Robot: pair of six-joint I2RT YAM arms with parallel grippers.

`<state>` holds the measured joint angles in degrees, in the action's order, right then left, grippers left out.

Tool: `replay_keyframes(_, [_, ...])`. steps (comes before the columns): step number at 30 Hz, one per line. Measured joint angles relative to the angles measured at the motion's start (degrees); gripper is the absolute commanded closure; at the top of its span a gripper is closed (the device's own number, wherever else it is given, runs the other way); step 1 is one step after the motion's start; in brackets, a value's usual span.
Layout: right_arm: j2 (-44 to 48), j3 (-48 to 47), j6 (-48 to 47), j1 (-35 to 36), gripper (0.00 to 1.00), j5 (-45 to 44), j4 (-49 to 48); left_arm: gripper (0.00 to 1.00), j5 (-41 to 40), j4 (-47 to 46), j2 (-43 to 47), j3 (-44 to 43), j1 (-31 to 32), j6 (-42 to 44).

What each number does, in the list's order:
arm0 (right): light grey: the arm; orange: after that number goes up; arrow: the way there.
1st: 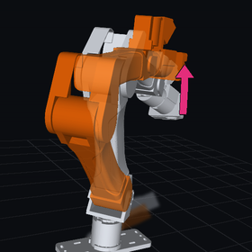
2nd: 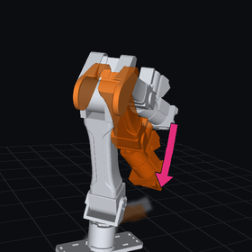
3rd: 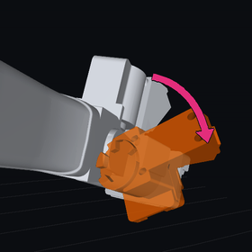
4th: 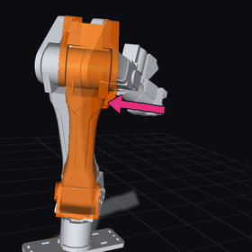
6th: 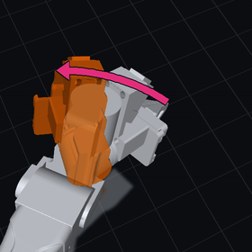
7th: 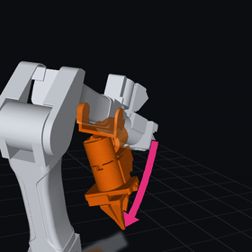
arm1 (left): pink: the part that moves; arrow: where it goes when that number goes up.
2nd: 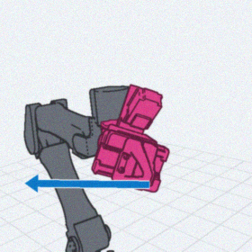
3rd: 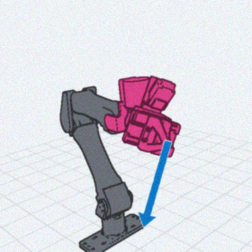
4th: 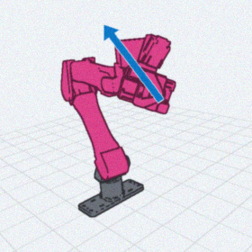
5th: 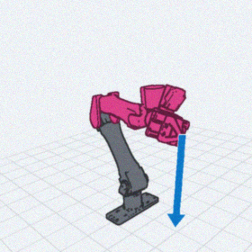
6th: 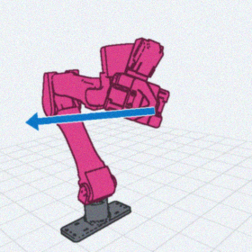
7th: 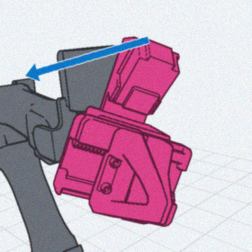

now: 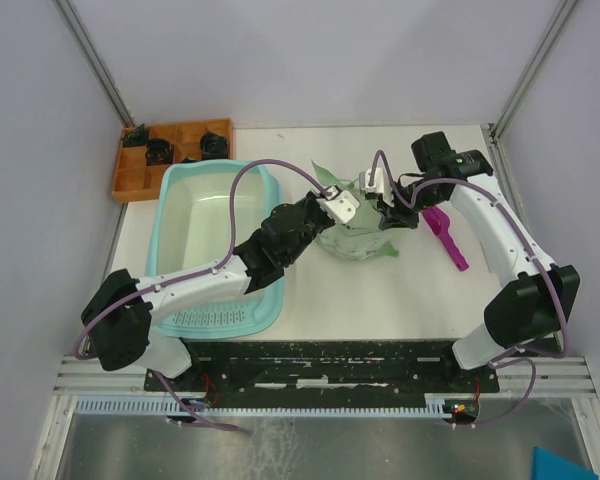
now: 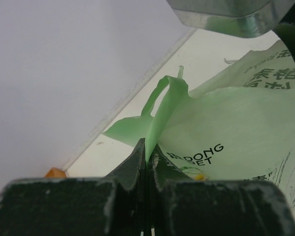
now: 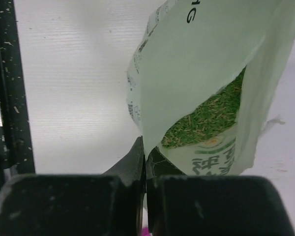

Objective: Fill the litter box with clean litter
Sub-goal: Open the cat litter bag at the center of the board.

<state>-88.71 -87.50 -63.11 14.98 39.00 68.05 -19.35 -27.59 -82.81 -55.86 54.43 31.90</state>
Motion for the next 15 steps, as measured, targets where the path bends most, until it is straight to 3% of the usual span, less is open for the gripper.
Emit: replay_keyframes(15, [-2.29,-11.98,-2.64,-0.04,0.98,6.34,19.12,0.97,1.16,-0.70,-0.11,0.00,0.02,-0.02])
